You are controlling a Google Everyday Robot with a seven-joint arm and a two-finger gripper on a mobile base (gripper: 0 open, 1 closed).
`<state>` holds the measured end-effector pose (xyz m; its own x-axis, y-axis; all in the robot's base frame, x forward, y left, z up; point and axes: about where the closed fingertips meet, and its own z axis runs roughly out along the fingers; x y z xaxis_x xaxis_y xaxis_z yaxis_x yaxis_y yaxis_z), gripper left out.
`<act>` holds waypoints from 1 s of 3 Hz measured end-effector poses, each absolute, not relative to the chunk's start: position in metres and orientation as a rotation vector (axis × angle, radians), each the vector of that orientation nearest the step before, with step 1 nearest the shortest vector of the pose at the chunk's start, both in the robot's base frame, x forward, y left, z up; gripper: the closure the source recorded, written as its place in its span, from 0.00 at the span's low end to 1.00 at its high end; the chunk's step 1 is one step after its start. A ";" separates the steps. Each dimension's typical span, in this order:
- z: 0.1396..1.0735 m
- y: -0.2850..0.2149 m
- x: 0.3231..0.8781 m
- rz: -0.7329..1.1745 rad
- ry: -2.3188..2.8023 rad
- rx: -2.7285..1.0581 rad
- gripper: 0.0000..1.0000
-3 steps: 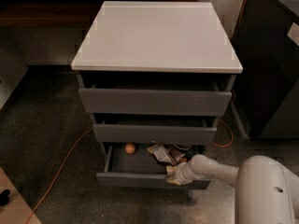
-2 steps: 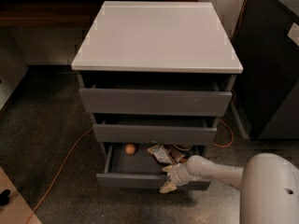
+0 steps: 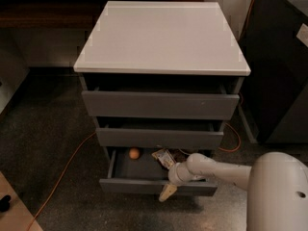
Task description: Pick orange from bottom drawer and place on counter
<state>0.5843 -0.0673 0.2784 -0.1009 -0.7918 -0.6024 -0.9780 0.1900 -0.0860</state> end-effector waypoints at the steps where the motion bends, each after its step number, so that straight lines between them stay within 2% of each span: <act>1: 0.273 -0.070 0.613 0.462 1.976 -1.628 0.23; 3: 0.248 -0.079 0.648 0.410 2.023 -1.611 0.69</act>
Offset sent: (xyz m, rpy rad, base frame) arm 0.0770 -0.0174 -0.0210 -0.0390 0.0103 -0.0762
